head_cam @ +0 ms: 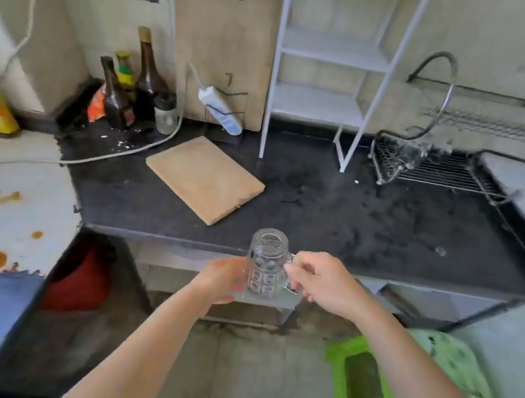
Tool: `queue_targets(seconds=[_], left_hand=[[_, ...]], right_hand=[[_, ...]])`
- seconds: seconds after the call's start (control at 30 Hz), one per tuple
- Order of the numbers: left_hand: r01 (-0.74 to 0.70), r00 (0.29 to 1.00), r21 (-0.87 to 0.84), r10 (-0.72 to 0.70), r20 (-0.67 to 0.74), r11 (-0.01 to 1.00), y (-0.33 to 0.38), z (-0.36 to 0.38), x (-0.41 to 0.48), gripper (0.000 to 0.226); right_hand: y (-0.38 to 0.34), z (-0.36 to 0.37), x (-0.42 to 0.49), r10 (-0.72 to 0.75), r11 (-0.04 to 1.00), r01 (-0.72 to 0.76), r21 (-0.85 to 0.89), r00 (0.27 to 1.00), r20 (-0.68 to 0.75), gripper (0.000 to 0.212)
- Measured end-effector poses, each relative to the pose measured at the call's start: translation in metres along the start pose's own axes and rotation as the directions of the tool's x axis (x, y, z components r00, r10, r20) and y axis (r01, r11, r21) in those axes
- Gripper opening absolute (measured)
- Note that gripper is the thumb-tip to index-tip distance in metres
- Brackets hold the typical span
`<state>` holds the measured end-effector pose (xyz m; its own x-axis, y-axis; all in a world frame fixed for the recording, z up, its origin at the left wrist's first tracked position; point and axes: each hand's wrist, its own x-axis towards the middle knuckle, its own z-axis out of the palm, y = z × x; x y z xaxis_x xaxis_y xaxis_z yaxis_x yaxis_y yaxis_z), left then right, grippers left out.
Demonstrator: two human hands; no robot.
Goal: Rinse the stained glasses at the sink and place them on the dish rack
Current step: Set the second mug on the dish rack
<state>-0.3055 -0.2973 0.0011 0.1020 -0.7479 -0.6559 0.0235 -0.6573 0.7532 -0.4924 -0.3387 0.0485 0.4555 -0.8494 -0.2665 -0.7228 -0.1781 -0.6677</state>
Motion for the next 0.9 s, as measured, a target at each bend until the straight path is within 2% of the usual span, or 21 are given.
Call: queue_targets(seconds=[0.17, 0.4, 0.6, 0.9], left_hand=[[-0.115, 0.992, 0.165, 0.105, 0.069, 0.980, 0.045, 0.106, 0.040, 0.029], [-0.284, 0.957, 0.443, 0.224, 0.184, 0.851, 0.118, 0.222, 0.103, 0.037], [-0.319, 0.946, 0.488, 0.247, 0.208, 0.812, 0.178, 0.286, 0.177, 0.040], [-0.366, 0.926, 0.620, 0.336, 0.170, 0.694, 0.268, 0.337, 0.310, 0.040]], right_hand=[[0.082, -0.076, -0.012, 0.094, 0.995, -0.090, 0.043, 0.988, -0.119, 0.035], [0.178, -0.167, 0.003, 0.235, 0.970, -0.204, 0.134, 0.928, -0.289, 0.036], [0.244, -0.221, 0.048, 0.358, 0.927, -0.265, 0.264, 0.835, -0.418, 0.038], [0.314, -0.312, 0.155, 0.424, 0.905, -0.307, 0.295, 0.716, -0.555, 0.043]])
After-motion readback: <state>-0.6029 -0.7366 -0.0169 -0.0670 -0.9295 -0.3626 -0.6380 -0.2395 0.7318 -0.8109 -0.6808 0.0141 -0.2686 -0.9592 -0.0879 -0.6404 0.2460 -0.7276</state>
